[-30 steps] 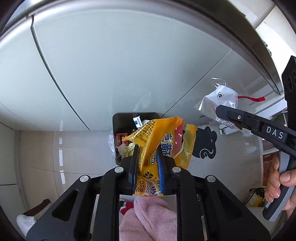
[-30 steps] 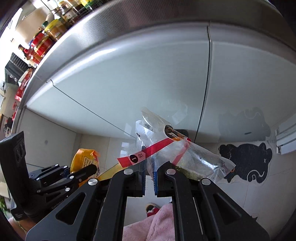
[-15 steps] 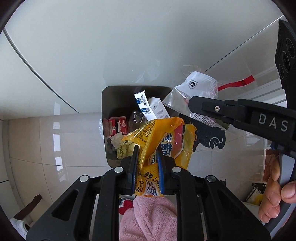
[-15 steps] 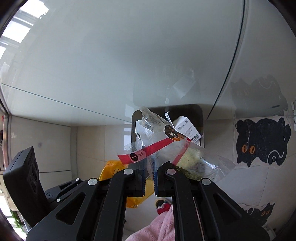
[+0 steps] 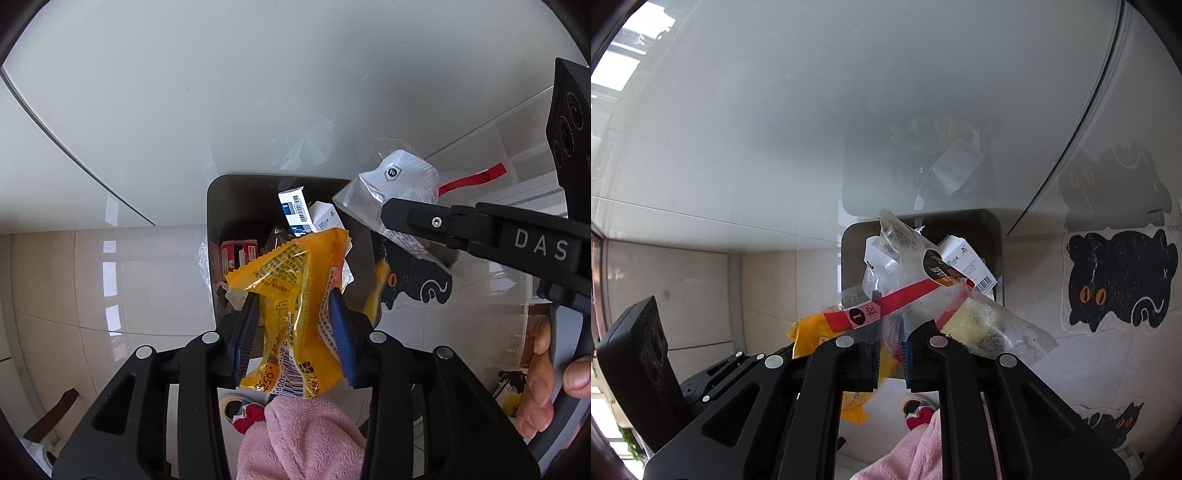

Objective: Collect trash

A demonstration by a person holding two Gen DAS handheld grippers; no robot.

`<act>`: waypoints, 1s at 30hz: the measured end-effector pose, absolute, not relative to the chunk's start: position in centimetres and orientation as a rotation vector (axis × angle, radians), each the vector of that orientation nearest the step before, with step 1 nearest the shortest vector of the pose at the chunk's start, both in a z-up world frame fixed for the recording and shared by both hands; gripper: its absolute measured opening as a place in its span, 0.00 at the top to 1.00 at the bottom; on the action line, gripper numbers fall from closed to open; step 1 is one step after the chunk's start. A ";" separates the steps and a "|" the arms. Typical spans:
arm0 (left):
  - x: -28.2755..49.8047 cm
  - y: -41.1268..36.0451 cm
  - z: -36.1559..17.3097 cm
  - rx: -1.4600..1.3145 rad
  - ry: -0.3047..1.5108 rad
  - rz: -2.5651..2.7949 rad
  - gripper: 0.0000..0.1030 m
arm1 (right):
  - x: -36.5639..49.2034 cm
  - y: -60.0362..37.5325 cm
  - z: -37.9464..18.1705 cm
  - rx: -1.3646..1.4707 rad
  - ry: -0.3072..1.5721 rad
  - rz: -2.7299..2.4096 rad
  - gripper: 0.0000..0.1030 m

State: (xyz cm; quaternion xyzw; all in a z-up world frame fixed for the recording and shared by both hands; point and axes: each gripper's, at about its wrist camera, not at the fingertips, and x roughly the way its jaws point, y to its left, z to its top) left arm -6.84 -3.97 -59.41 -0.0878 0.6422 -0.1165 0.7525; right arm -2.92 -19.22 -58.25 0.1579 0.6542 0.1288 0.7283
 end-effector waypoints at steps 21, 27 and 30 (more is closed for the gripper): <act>-8.6 -2.1 -51.0 -0.192 1.313 -0.220 0.09 | -4.7 -21.4 -49.2 0.344 1.347 0.243 0.09; -10.3 -0.8 -42.6 -0.182 1.215 -0.218 0.08 | -7.4 -21.7 -41.0 0.315 1.255 0.260 0.03; -11.0 -0.4 -38.3 -0.169 1.160 -0.217 0.08 | -8.7 -21.9 -36.7 0.284 1.203 0.265 0.03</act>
